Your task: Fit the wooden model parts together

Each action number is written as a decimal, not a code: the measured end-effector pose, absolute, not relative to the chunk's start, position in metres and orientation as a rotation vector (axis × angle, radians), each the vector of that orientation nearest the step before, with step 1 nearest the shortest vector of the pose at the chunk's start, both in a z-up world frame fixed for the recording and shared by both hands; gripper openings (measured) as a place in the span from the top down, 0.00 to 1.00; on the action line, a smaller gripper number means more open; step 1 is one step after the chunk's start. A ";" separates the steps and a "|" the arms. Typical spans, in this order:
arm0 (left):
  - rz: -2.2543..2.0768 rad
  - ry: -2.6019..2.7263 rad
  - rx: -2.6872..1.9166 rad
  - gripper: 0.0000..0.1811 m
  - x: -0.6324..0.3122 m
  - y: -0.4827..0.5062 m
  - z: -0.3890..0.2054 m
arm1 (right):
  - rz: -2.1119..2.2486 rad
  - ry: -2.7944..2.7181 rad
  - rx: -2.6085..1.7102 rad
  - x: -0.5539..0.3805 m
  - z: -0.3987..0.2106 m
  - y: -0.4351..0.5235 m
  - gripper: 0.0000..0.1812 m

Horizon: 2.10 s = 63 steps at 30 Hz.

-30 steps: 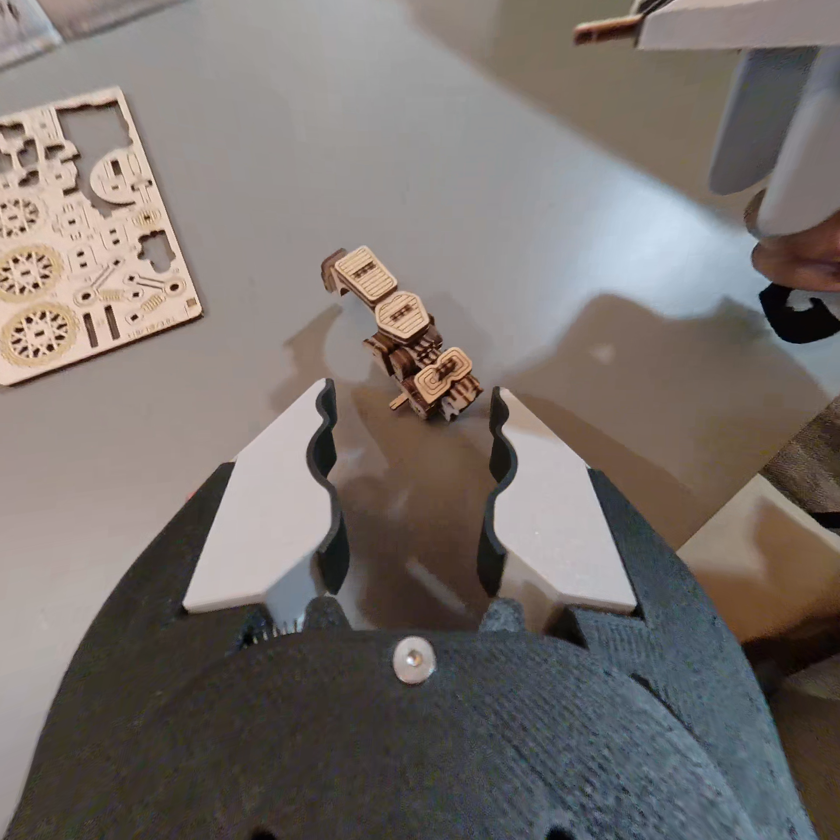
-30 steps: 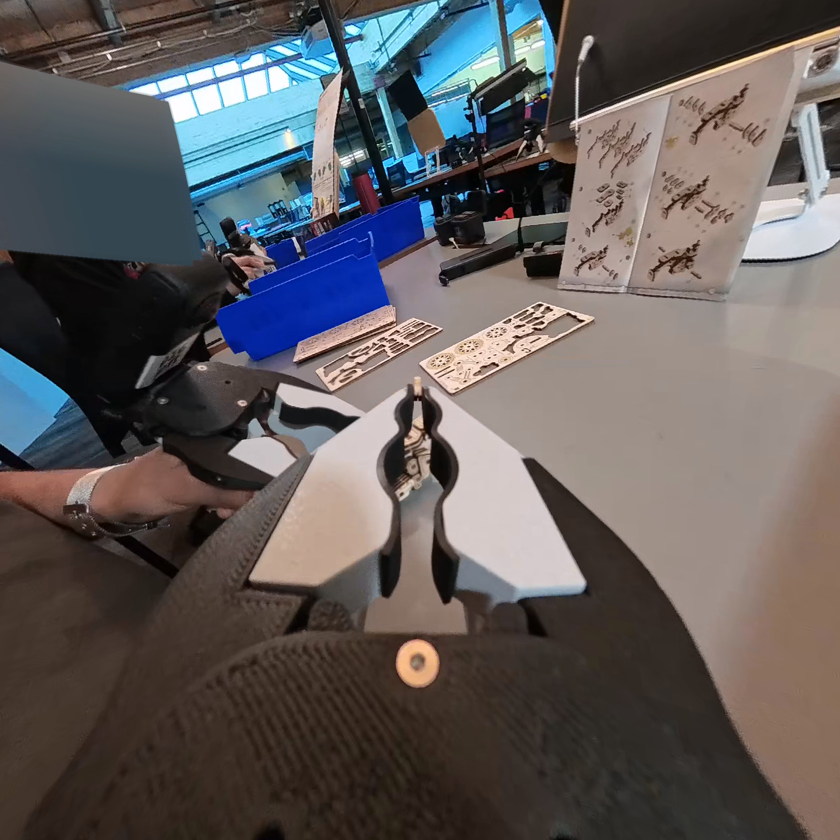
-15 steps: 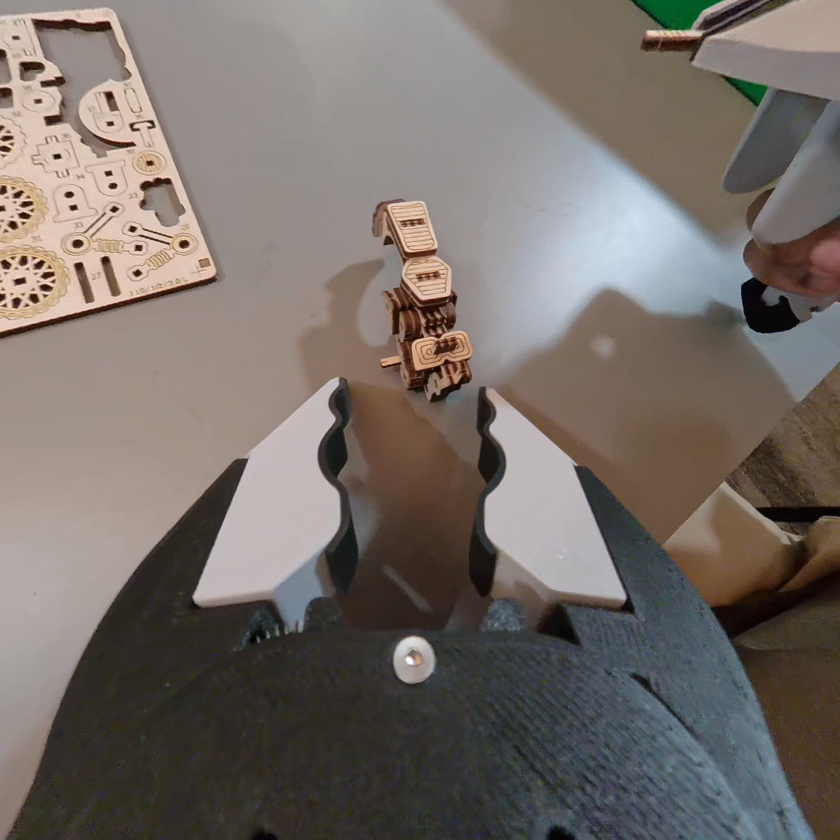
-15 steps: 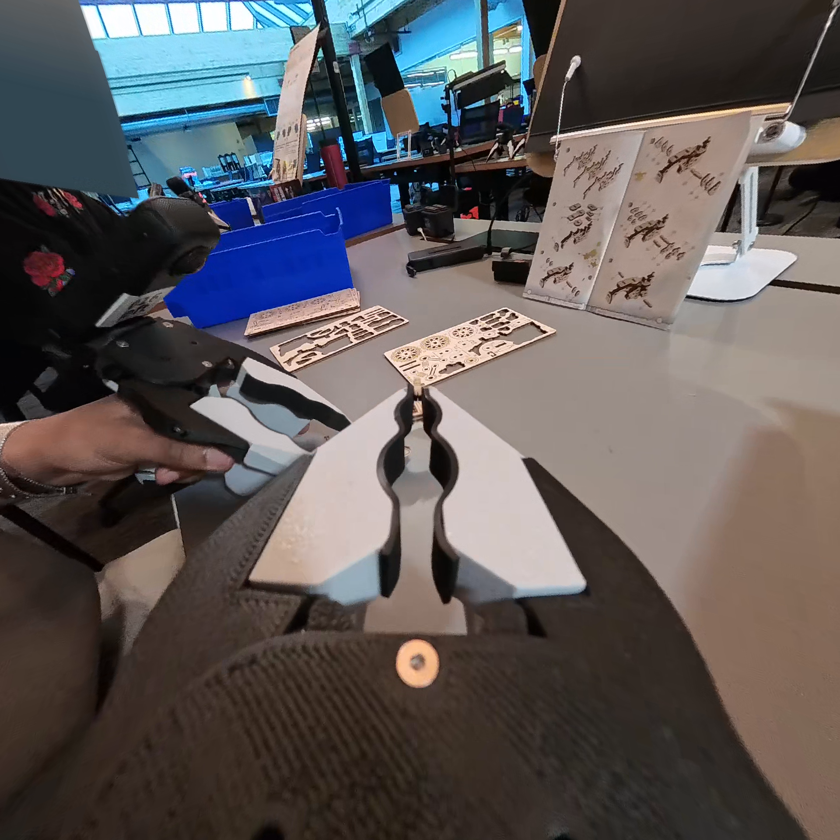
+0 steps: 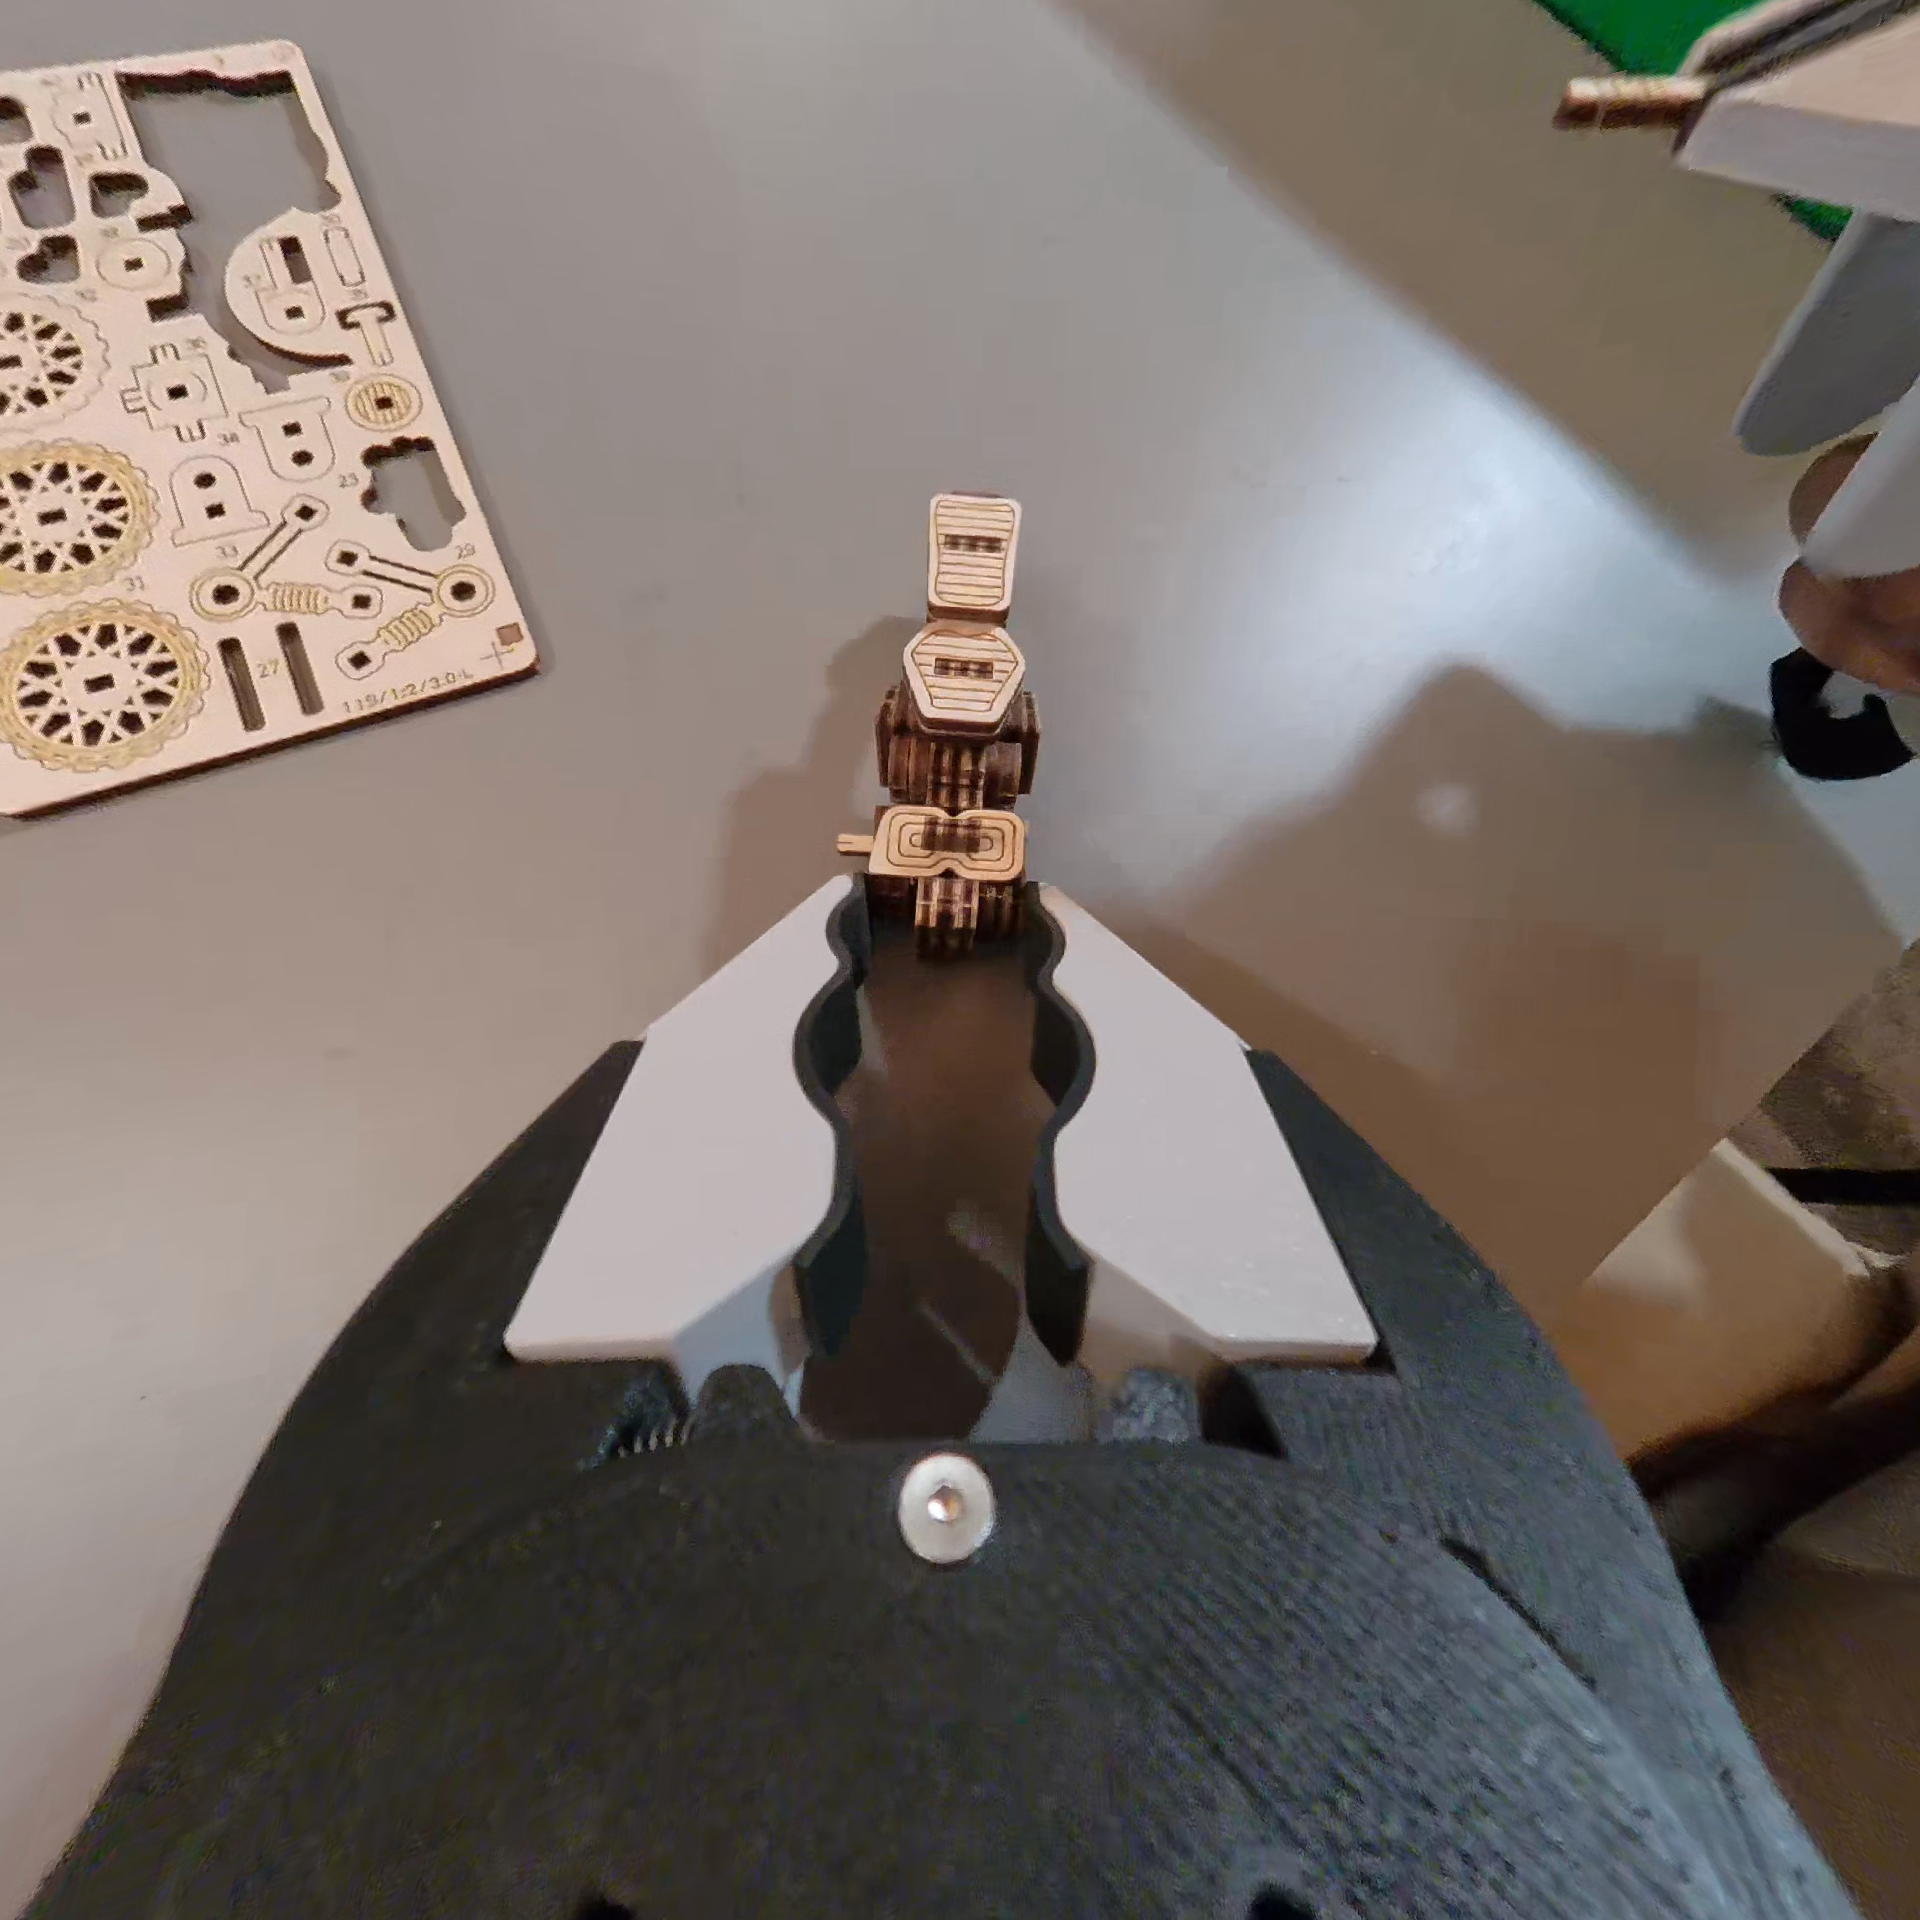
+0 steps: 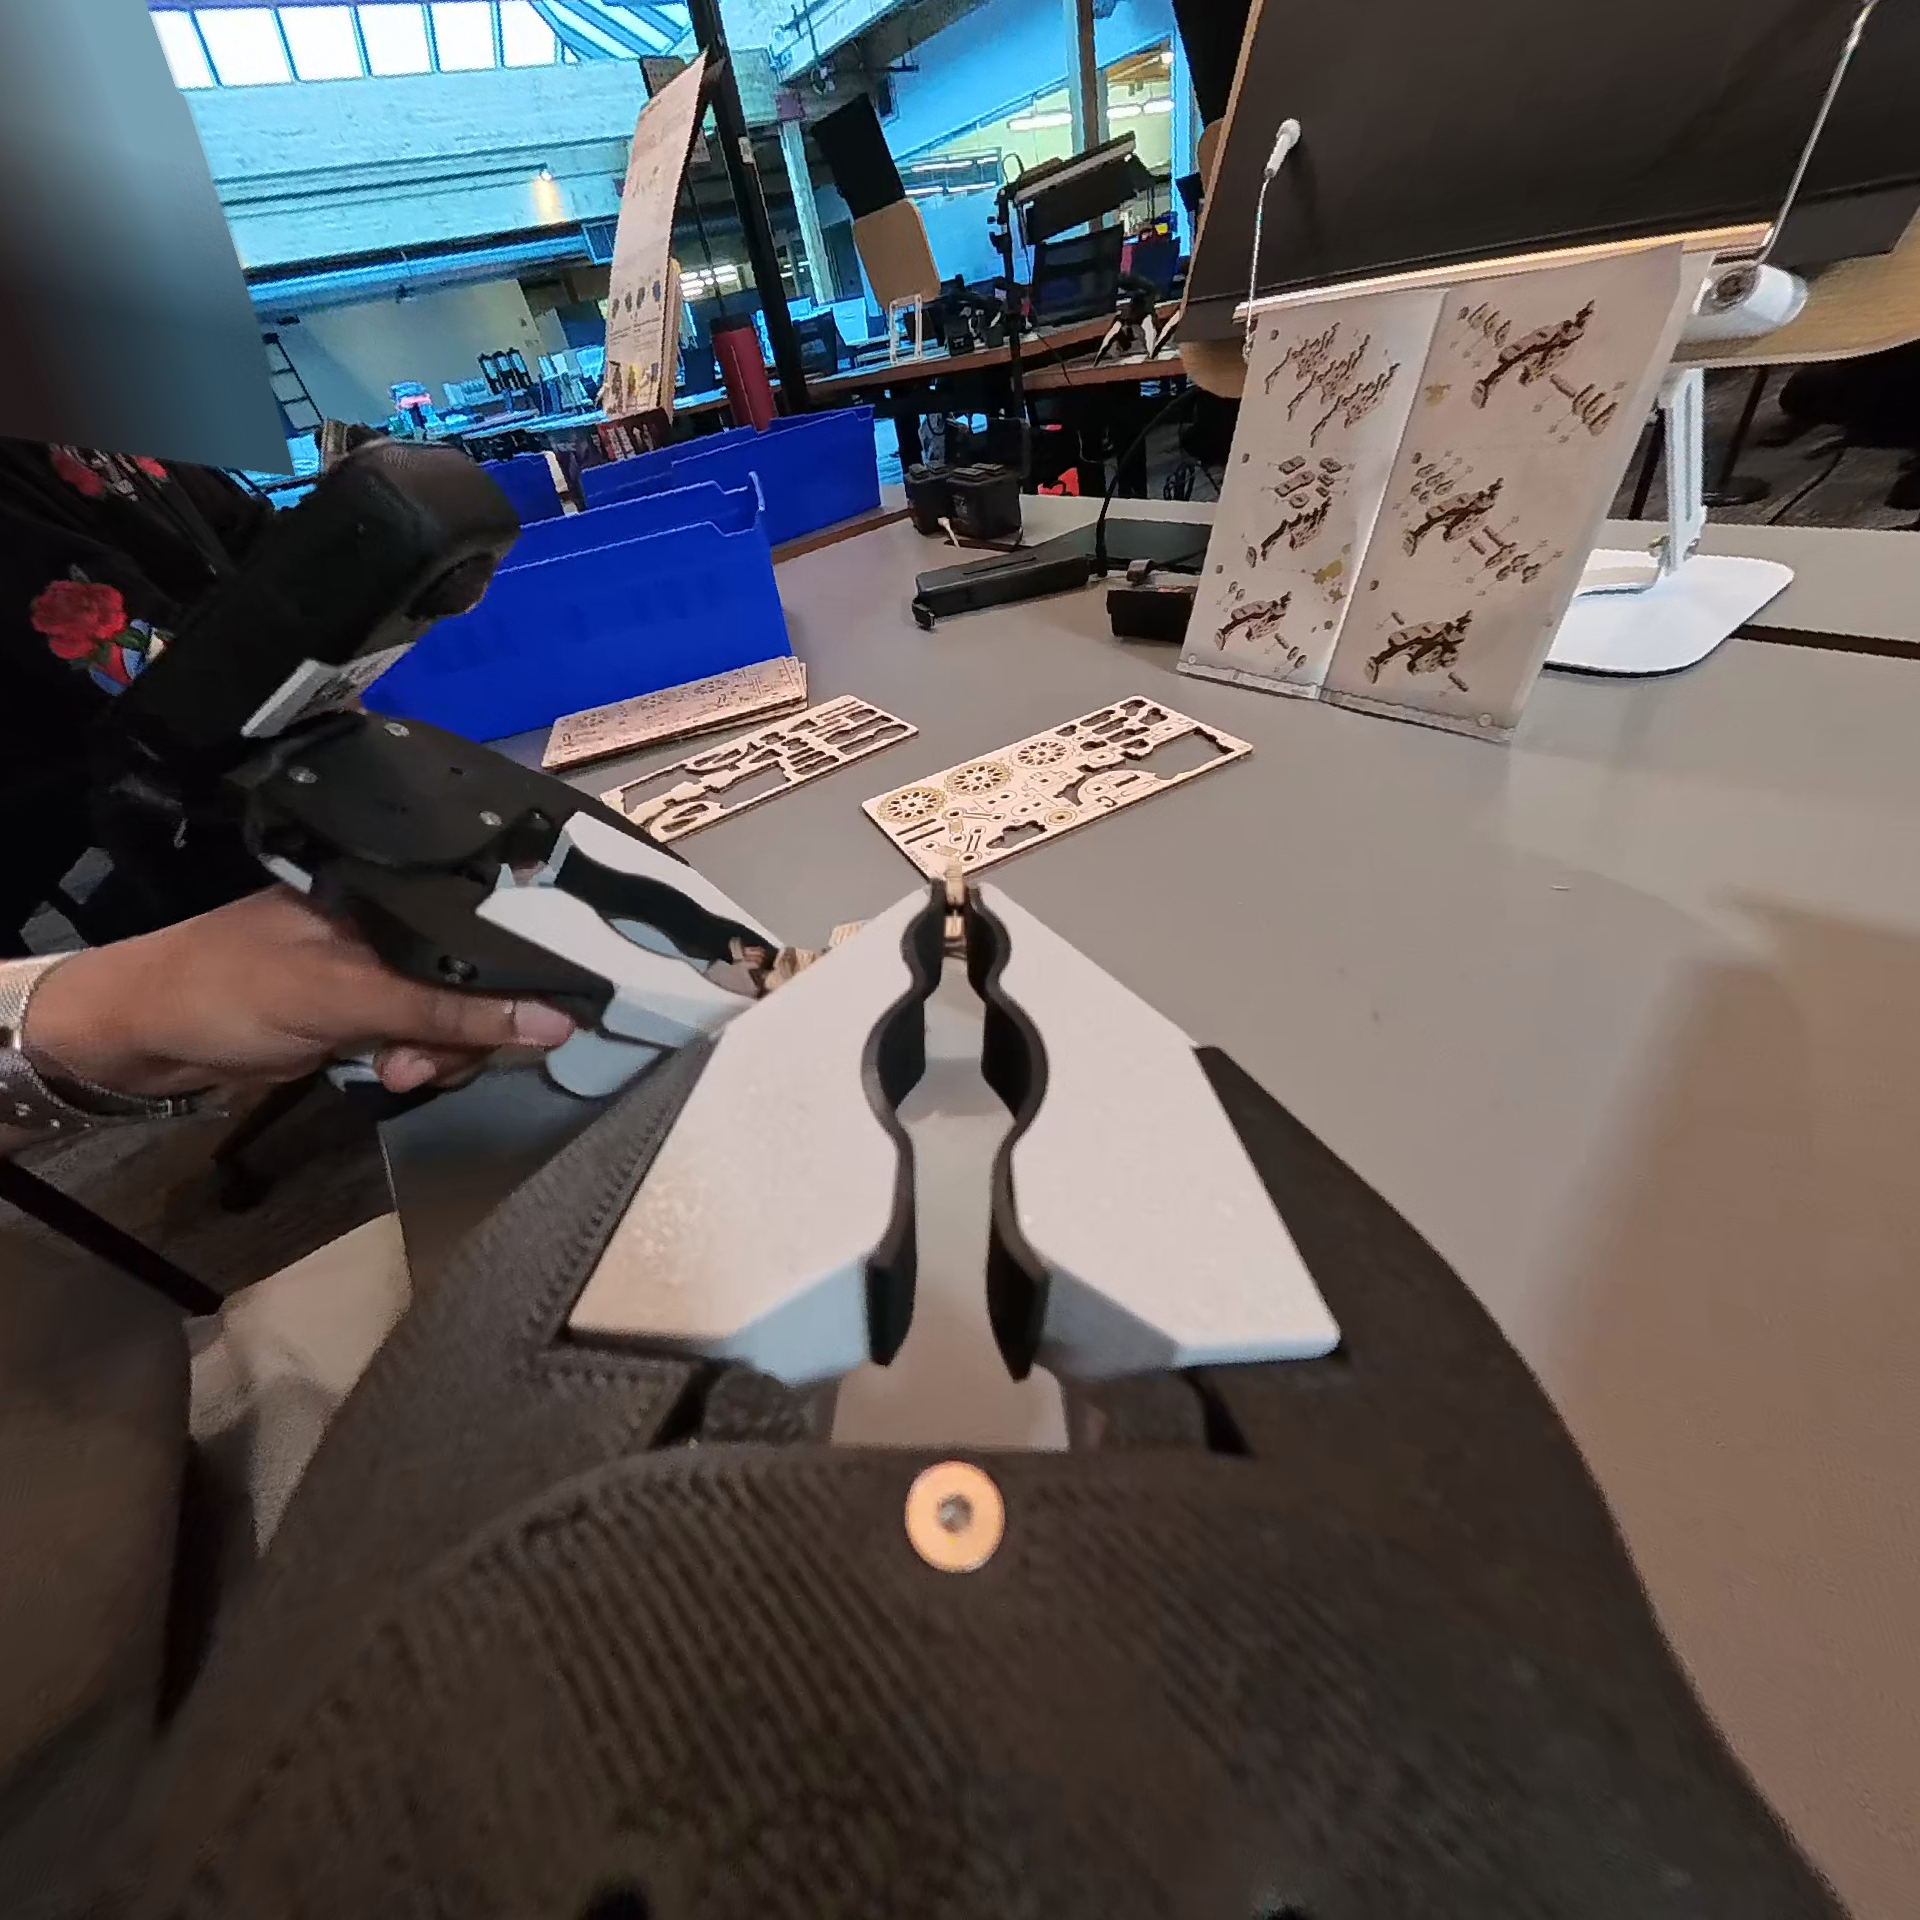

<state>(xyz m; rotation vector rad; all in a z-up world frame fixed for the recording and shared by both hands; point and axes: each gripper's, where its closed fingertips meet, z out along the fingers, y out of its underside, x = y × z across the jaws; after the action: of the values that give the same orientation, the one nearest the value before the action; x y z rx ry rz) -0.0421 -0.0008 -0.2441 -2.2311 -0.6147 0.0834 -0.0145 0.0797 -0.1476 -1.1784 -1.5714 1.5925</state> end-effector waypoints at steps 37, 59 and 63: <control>-0.696 -0.822 -1.629 0.86 -0.013 0.020 -0.198 | 1.209 -1.925 -0.922 -0.004 -0.182 0.020 0.99; -0.564 -0.763 -1.715 0.86 -0.006 0.023 -0.203 | 1.194 -1.945 -1.052 -0.005 -0.192 0.026 0.99; -0.394 -0.700 -1.764 0.85 -0.005 0.023 -0.202 | 1.284 -1.920 -1.148 -0.004 -0.190 0.026 0.99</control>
<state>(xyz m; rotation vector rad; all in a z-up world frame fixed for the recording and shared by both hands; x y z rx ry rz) -0.0054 0.0231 -0.2016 -1.7640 -0.7002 -0.3939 -0.0043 0.0262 -0.1904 -1.1477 -1.9197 1.2839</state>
